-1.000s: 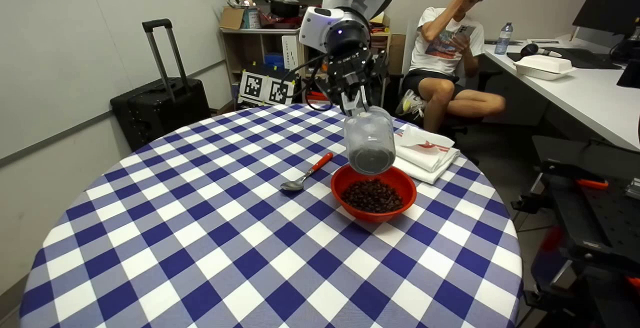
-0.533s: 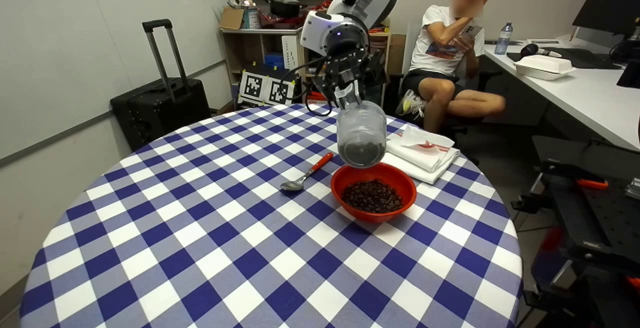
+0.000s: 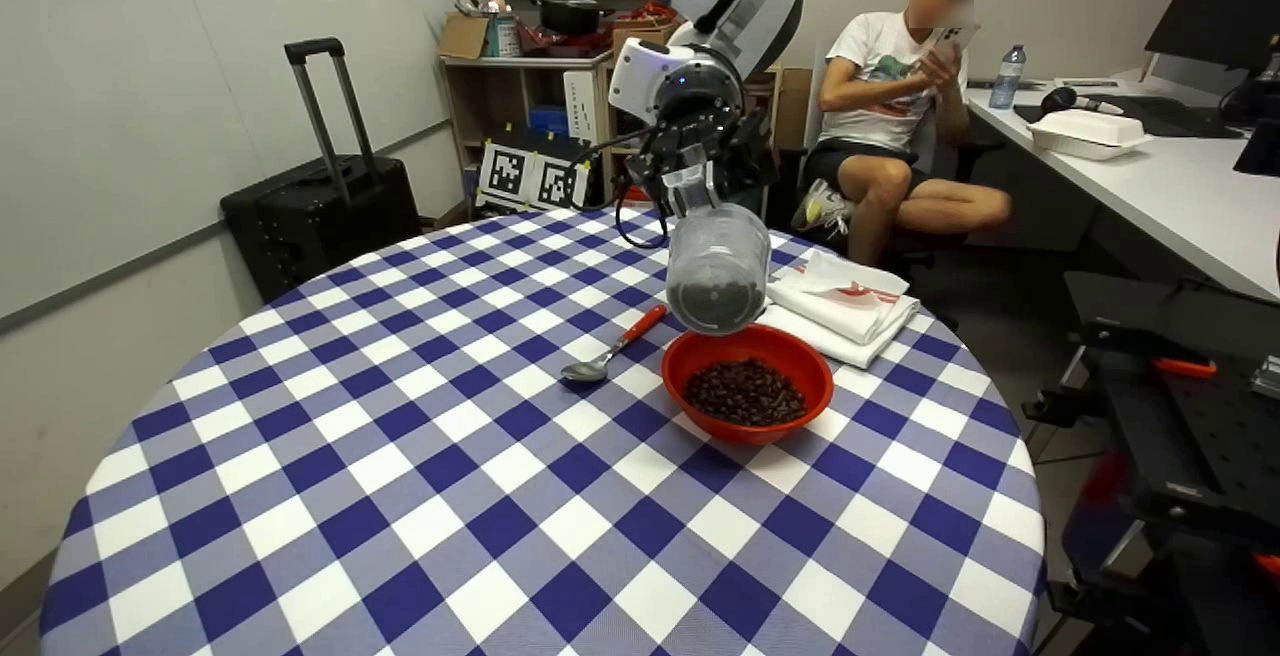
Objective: Pour some of the things in the jug into the bowl
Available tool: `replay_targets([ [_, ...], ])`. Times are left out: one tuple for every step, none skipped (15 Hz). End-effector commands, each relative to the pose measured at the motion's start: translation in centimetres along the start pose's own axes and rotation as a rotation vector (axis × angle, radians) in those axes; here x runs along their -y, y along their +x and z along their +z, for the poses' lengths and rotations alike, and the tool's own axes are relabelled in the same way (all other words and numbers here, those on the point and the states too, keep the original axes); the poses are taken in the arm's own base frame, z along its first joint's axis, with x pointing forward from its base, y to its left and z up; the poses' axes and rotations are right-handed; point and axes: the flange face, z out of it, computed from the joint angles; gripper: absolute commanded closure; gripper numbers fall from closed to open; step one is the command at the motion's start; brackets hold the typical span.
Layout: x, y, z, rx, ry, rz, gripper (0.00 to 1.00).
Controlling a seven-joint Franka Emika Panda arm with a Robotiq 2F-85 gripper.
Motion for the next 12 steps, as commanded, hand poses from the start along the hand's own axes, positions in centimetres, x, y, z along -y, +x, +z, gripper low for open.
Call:
replay_targets([
  [0.3, -0.3, -1.1, -0.081, 0.010, -0.042, 0.93],
  [0.5, -0.5, -1.3, -0.091, 0.009, -0.043, 0.93],
  [0.6, -0.6, -1.5, -0.101, 0.006, -0.046, 0.93],
  [0.7, -0.8, -1.6, -0.111, 0.005, -0.048, 0.93],
  [0.8, -0.9, -1.8, -0.121, 0.003, -0.050, 0.93],
  [0.9, -1.1, -1.9, -0.128, 0.003, -0.052, 0.93],
  [1.0, -1.2, -2.0, -0.137, 0.004, -0.054, 0.93],
  [1.1, -1.3, -2.0, -0.145, 0.004, -0.056, 0.93],
  [1.1, -1.4, -2.0, -0.154, 0.004, -0.057, 0.93],
  [1.2, -1.5, -2.0, -0.161, 0.006, -0.057, 0.93],
  [1.2, -1.7, -1.9, -0.169, 0.008, -0.057, 0.93],
  [1.2, -1.9, -1.7, -0.176, 0.012, -0.054, 0.93],
])
